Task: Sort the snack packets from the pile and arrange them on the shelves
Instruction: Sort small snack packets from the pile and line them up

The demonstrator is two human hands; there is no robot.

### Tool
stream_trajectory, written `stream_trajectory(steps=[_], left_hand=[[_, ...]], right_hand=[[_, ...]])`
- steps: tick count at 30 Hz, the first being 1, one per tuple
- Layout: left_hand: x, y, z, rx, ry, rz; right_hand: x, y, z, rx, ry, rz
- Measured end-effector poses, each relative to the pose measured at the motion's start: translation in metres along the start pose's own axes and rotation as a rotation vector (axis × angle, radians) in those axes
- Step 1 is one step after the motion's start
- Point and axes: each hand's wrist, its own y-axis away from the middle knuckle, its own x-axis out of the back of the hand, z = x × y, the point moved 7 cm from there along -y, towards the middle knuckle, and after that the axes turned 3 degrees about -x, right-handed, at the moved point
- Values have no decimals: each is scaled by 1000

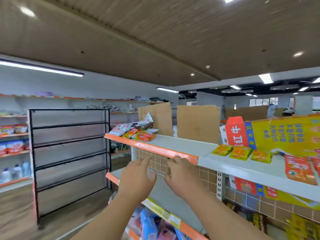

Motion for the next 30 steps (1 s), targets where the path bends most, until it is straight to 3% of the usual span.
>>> stream_trajectory(steps=[18,30], left_hand=[[-113,-207,-97,150,-27,21],[-167,-298,-162,56,-44,-17]], right_hand=[[-114,-259,55,101,-109,-28],[-169,-373,55,61,-124,-147]])
